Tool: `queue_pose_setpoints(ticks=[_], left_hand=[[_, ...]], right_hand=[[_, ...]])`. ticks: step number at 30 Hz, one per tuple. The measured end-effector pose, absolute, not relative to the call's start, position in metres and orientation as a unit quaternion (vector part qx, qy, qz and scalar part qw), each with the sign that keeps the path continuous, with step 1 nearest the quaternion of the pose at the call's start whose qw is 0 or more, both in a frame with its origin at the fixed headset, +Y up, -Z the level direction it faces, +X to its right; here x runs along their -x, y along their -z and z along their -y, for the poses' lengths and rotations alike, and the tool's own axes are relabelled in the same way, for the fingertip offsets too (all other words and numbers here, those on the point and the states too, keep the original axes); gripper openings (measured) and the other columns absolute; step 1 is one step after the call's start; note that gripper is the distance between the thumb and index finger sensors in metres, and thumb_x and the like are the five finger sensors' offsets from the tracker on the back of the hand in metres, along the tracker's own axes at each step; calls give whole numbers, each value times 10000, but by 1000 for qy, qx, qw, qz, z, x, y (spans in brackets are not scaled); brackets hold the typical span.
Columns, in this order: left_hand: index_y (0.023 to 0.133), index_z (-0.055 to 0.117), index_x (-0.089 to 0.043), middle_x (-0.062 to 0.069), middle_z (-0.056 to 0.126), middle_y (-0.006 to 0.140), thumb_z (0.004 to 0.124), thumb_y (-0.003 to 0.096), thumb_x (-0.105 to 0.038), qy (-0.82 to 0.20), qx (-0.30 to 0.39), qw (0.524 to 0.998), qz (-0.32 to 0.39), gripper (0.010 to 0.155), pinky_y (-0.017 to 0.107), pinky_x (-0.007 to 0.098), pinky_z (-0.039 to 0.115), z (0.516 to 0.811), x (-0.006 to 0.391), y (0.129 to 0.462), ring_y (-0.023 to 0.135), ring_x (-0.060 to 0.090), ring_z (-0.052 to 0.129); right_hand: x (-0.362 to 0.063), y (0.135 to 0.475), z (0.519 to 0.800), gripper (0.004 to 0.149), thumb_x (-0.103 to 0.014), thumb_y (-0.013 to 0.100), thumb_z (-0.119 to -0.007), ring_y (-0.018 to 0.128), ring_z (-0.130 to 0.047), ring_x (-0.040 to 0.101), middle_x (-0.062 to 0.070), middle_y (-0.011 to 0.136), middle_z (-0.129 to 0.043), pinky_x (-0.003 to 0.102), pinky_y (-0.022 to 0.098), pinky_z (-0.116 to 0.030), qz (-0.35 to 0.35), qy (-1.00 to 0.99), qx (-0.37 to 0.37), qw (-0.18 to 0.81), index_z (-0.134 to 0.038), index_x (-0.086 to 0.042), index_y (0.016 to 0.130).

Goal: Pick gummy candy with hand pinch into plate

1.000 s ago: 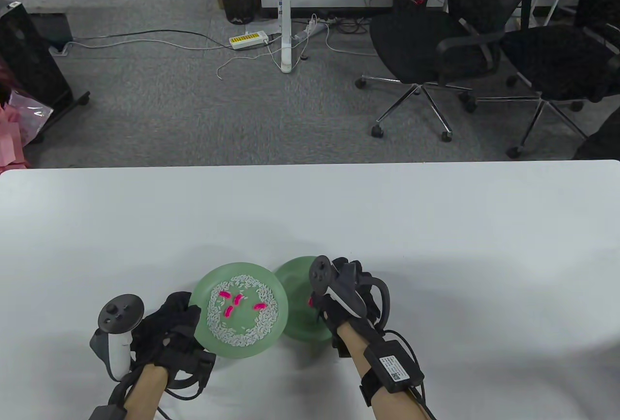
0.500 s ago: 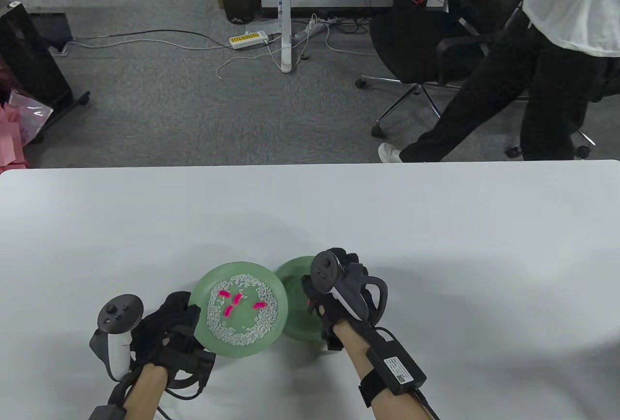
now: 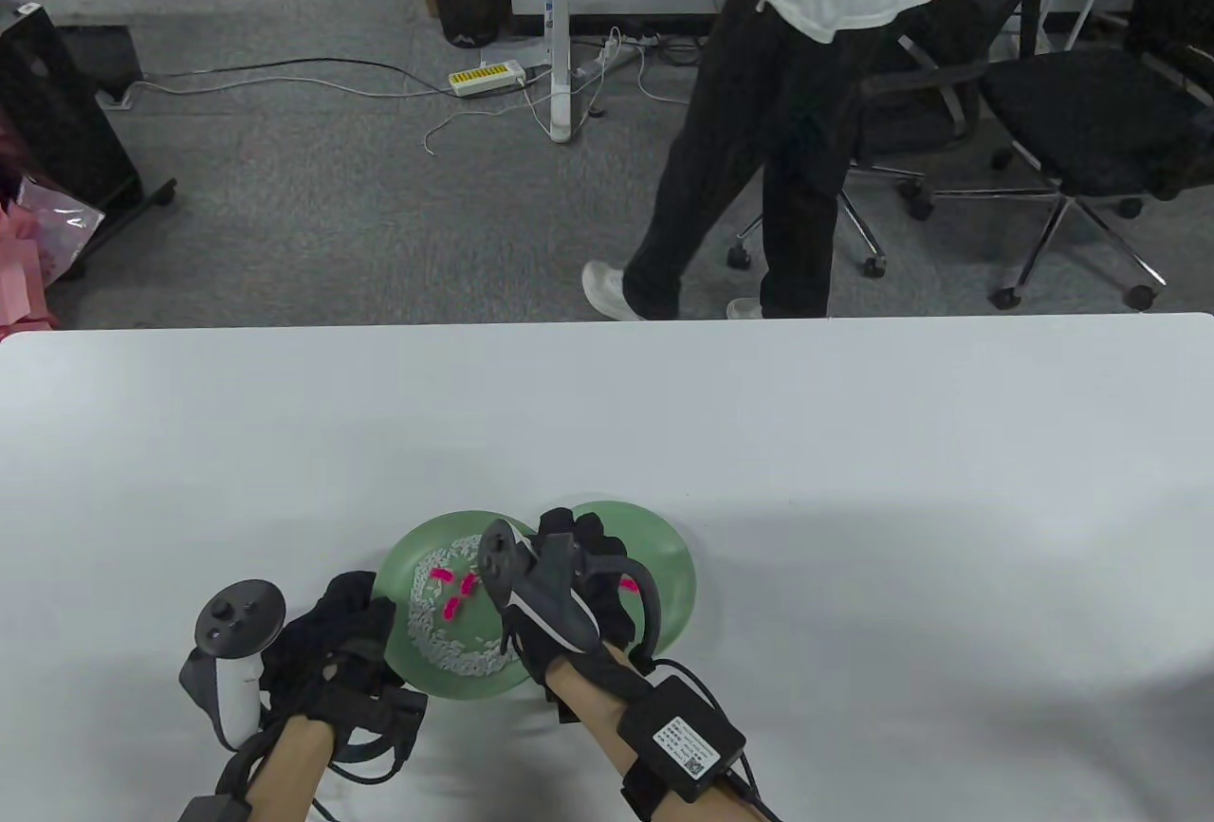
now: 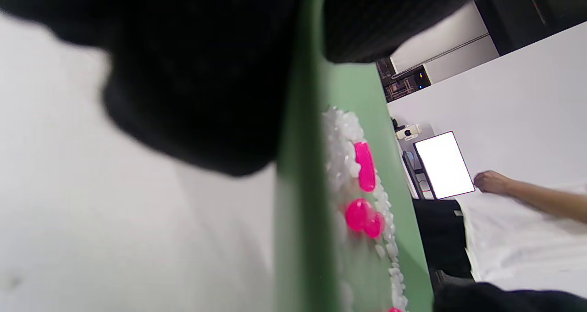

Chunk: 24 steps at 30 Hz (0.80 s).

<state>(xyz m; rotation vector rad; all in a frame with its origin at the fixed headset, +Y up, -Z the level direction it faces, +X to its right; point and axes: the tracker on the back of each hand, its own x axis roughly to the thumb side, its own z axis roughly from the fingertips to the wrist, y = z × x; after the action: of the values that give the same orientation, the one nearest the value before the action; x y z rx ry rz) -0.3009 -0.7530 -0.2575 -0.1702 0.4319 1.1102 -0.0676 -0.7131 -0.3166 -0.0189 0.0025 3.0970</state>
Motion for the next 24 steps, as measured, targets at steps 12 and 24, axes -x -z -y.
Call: queue_pose_setpoints(ticks=[12, 24], left_hand=[[908, 795, -162, 78, 1013, 682, 824, 415, -306, -542, 80, 807, -218, 514, 93, 318, 930, 750, 303, 255, 108, 264, 1096], [906, 796, -168, 71, 1015, 679, 825, 414, -311, -544, 77, 804, -226, 514, 91, 316, 930, 752, 303, 255, 106, 258, 1096]], right_hand=[[76, 317, 725, 466, -558, 311, -866, 820, -766, 276, -33, 931, -771, 523, 662, -643, 16, -1000, 5, 21, -965, -281, 673], [70, 319, 730, 454, -514, 301, -886, 814, -766, 281, -38, 910, -771, 536, 658, -641, 13, -996, 11, 93, -974, -206, 623]])
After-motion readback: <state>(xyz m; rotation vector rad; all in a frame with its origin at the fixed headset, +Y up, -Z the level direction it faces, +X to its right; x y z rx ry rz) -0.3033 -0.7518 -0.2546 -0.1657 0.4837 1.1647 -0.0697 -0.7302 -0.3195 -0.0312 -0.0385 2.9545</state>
